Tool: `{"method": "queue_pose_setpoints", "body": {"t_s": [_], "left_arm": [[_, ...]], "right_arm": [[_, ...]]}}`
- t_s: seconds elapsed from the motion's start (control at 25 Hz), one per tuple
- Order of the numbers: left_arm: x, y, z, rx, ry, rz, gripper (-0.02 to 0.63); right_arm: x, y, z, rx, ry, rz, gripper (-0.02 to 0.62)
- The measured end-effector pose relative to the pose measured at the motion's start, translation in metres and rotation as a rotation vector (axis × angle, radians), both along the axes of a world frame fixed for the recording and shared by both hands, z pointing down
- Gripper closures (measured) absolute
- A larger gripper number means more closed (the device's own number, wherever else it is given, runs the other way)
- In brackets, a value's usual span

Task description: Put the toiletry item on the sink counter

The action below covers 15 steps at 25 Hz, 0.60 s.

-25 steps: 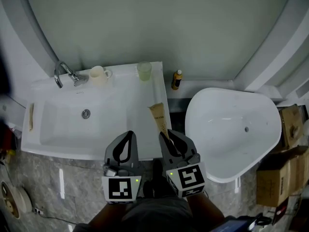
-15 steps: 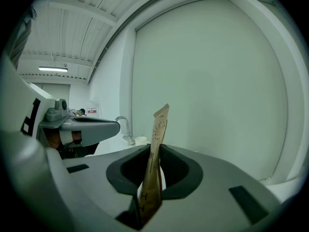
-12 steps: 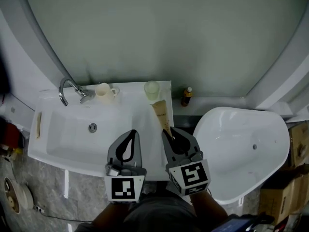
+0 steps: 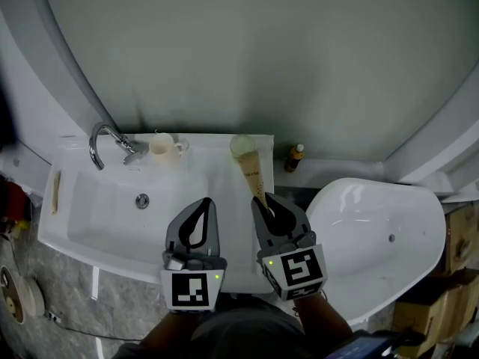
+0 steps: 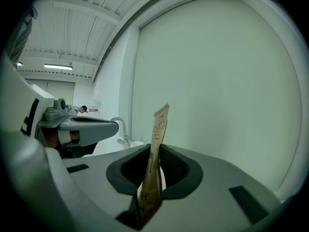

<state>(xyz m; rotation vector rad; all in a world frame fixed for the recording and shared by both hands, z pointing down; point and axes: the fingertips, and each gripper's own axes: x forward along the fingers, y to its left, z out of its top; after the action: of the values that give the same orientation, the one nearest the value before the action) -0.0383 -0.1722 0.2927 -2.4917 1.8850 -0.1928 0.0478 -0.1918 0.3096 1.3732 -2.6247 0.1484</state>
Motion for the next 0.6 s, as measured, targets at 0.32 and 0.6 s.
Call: {"method": "queue_pose_setpoints", "body": {"t_s": [0.32,0.6], "left_arm": [[-0.025,-0.041,0.026,-0.057,0.019,0.012,0.595],[-0.031,-0.060,0.044,-0.089,0.047,0.034,0.595]], "right_arm": [[-0.017,-0.032,0.036,-0.069,0.051,0.013,0.535],[-0.022,-0.049,0.062,-0.124,0.075,0.032,0.537]]}}
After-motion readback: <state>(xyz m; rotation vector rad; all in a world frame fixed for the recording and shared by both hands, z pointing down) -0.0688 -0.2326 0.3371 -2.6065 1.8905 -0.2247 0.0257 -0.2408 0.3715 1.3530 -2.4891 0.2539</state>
